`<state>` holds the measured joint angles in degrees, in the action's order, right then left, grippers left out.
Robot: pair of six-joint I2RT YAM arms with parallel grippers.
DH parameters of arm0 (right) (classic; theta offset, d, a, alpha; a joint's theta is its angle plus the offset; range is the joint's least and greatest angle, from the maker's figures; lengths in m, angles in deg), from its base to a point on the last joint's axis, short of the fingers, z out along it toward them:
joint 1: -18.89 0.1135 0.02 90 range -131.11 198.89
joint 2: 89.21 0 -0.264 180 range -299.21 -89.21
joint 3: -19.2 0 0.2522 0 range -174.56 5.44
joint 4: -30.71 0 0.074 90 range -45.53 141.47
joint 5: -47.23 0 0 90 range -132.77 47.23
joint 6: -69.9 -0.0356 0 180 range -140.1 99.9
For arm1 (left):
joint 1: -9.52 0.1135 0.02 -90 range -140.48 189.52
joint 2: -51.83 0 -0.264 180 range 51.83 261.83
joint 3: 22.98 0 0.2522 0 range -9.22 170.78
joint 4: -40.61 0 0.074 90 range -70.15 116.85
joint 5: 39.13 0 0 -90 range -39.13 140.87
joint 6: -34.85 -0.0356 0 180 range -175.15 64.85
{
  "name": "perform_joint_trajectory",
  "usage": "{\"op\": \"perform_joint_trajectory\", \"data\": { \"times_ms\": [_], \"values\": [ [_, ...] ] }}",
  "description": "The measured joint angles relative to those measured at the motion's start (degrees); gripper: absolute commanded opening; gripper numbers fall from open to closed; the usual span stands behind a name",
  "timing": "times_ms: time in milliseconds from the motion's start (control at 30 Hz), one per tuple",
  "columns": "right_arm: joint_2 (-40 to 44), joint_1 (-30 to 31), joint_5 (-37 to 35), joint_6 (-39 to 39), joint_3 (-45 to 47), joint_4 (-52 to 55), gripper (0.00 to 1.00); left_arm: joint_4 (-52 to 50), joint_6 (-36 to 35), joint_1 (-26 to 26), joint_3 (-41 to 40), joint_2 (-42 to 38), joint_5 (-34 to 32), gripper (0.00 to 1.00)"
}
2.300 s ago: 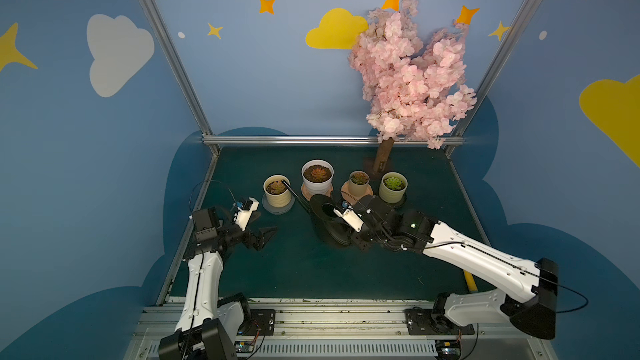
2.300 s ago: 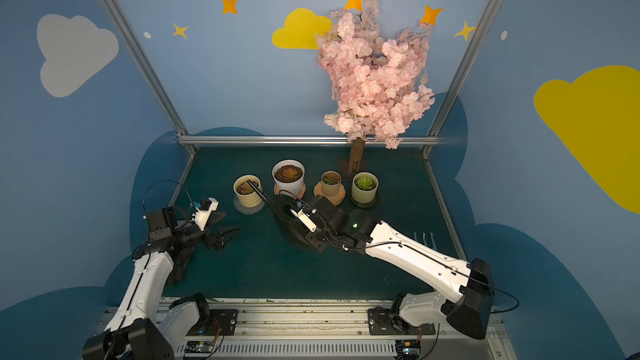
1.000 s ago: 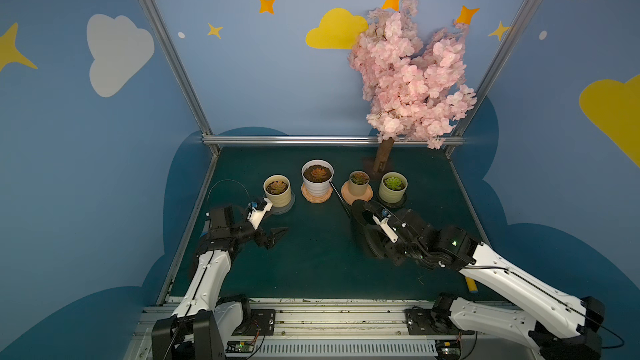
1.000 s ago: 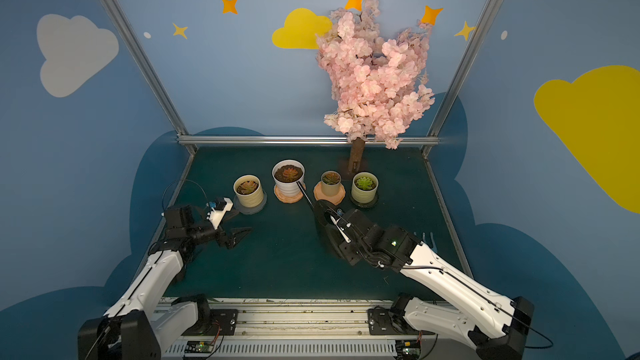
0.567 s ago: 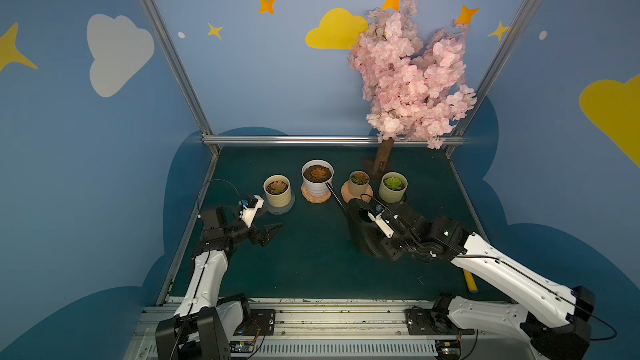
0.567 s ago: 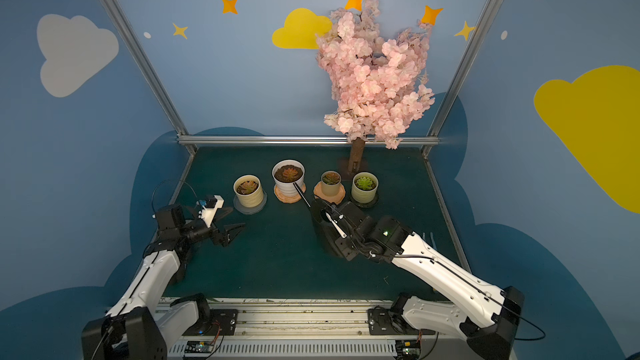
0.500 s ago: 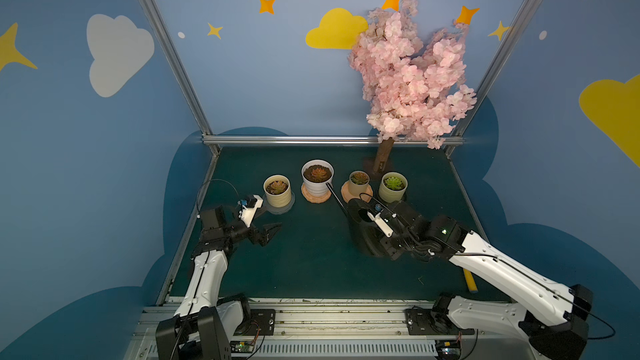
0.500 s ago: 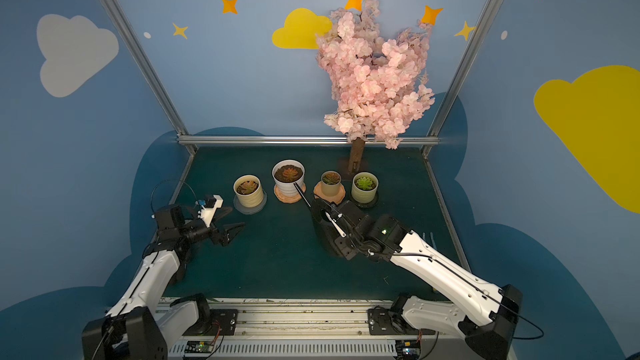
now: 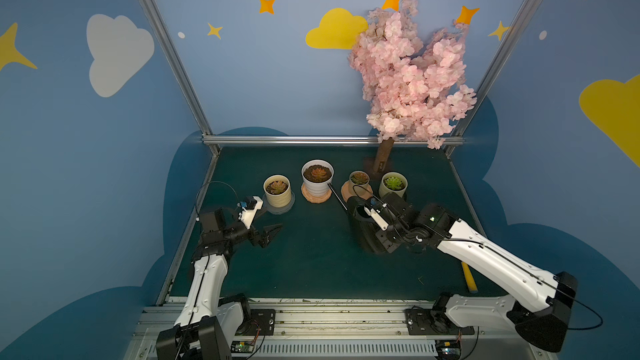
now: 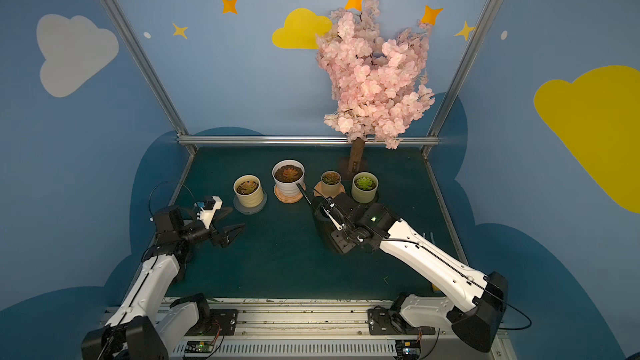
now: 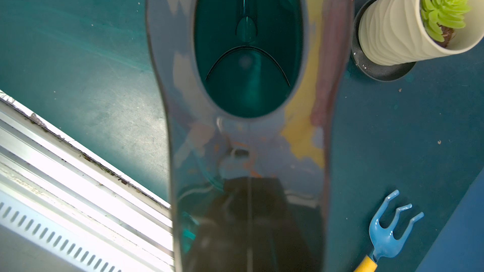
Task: Water the succulent around the soil edge
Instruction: Water the soil of the potted plant with water.
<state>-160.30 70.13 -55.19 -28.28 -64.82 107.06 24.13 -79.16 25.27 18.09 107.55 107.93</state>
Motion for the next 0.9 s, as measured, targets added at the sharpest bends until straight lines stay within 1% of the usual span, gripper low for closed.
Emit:
{"op": "perform_joint_trajectory", "data": {
  "times_ms": [200, 900],
  "values": [
    [-1.3, -0.4, 0.1, 0.5, -2.2, 1.5, 0.00, 0.0, 0.0, 0.0, 0.0, 1.3, 0.5, 1.00],
    [-9.0, -0.5, 1.1, 1.6, -10.7, 8.6, 0.00, 0.0, -0.4, -1.4, 0.0, 1.4, 0.0, 1.00]
  ]
}}
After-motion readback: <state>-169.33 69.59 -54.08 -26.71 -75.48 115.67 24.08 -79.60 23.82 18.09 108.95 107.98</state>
